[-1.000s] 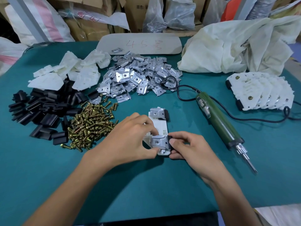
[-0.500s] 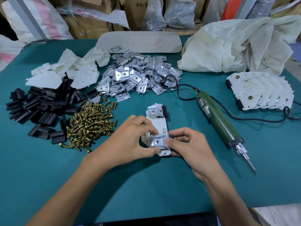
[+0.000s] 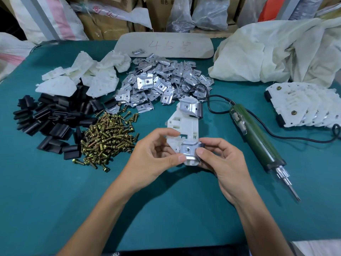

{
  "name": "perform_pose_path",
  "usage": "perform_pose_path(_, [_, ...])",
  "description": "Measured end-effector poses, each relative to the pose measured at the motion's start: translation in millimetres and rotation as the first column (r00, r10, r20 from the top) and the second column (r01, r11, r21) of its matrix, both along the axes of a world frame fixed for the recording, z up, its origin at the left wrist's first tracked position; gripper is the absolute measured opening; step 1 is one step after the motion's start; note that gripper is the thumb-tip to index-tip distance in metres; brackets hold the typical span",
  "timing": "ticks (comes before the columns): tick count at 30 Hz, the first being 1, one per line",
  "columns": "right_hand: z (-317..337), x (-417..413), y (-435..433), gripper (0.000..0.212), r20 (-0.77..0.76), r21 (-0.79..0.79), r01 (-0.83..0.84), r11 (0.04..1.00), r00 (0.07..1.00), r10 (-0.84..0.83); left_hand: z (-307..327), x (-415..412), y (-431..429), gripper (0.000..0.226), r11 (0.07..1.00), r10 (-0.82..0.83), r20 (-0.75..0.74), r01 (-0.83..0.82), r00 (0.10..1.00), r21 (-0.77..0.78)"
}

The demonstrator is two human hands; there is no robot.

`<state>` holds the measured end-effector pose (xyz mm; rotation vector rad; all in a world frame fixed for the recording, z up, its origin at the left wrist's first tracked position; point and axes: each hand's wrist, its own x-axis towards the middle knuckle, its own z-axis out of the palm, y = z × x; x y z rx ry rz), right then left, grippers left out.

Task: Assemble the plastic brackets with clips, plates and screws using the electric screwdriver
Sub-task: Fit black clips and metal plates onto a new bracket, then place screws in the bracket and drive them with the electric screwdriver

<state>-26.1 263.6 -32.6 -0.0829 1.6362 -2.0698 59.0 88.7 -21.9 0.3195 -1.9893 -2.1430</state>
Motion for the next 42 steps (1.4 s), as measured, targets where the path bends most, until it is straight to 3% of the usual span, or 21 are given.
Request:
perform_pose_path(7, [0.4,2.1,0.0,0.025,-0.05,-0.035,-0.023,0.999,0.999,0.021,2.4,1.0,-3.1,0.049,0.999,-0.032,-0.007,0.032,0.999,0.015])
perform_pose_path(15, [-0.4,7.3,-2.7,0.03,-0.114,-0.048,-0.025,0.999,0.993,0.019,4.1,4.7,-4.6,0.044,0.994,-0.037,0.031,0.04,0.999,-0.102])
perform_pose_path(20, [1.8,3.5,1.4,0.03,0.006,-0.116,-0.019,0.993,1.0,0.02,14.4,10.2,-18.0,0.078,0.981,-0.159,0.047,0.163,0.986,-0.106])
perform_pose_path(21, [2.8,1.0,3.8,0.03,0.04,-0.127,-0.029,0.991,0.999,0.034,18.5,11.5,-22.4,0.082,0.966,-0.162,0.056,0.17,0.985,-0.196])
perform_pose_path(22, [4.2,-1.6,6.6,0.031,0.071,-0.135,-0.05,0.99,0.996,0.06,21.7,12.5,-27.1,0.081,0.911,-0.134,0.072,0.152,0.988,-0.384])
perform_pose_path(24, [6.0,-6.0,11.7,0.036,0.116,-0.142,-0.104,0.984,0.986,0.121,27.2,12.0,-32.1,0.066,0.619,-0.051,0.019,0.047,0.999,-0.784])
perform_pose_path(25, [6.0,-7.6,14.4,0.039,0.133,-0.141,-0.129,0.982,0.98,0.148,30.7,10.9,-31.3,0.054,0.479,-0.049,-0.058,-0.028,0.997,-0.877])
perform_pose_path(26, [6.4,-8.9,16.3,0.038,0.145,-0.134,-0.155,0.979,0.974,0.174,33.8,9.6,-30.8,0.042,0.396,-0.064,-0.127,-0.091,0.99,-0.914])
perform_pose_path(29, [8.1,-11.6,24.2,0.025,0.126,-0.04,-0.24,0.97,0.962,0.243,40.8,6.2,-31.8,0.029,0.275,-0.16,-0.199,-0.15,0.967,-0.95])
perform_pose_path(31, [8.4,-15.4,31.2,0.026,0.068,0.065,-0.211,0.975,0.976,0.206,41.3,5.0,-30.4,0.03,0.316,-0.221,-0.112,-0.037,0.969,-0.948])
perform_pose_path(33, [7.9,-21.2,38.6,0.025,-0.005,0.138,-0.129,0.982,0.991,0.131,36.9,1.3,-25.7,0.031,0.46,-0.239,0.001,0.114,0.971,-0.88])
perform_pose_path(35, [8.3,-26.9,41.7,0.019,-0.083,0.186,-0.055,0.981,0.994,0.071,27.1,-10.2,-23.9,0.033,0.575,-0.199,0.126,0.219,0.972,-0.788])
perform_pose_path(38, [15.8,-33.7,33.5,0.019,-0.263,0.273,-0.001,0.962,0.962,0.076,12.2,-29.7,-25.9,0.029,0.652,-0.134,0.269,0.29,0.954,-0.7])
perform_pose_path(40, [27.0,-36.9,18.0,0.017,-0.389,0.333,0.011,0.943,0.913,0.126,6.8,-36.5,-30.4,0.027,0.624,-0.089,0.244,0.245,0.966,-0.742])
perform_pose_path(42, [39.1,-40.2,-4.2,0.015,-0.485,0.391,-0.021,0.92,0.845,0.225,5.9,-35.8,-43.6,0.025,0.521,0.008,0.181,0.151,0.983,-0.84])
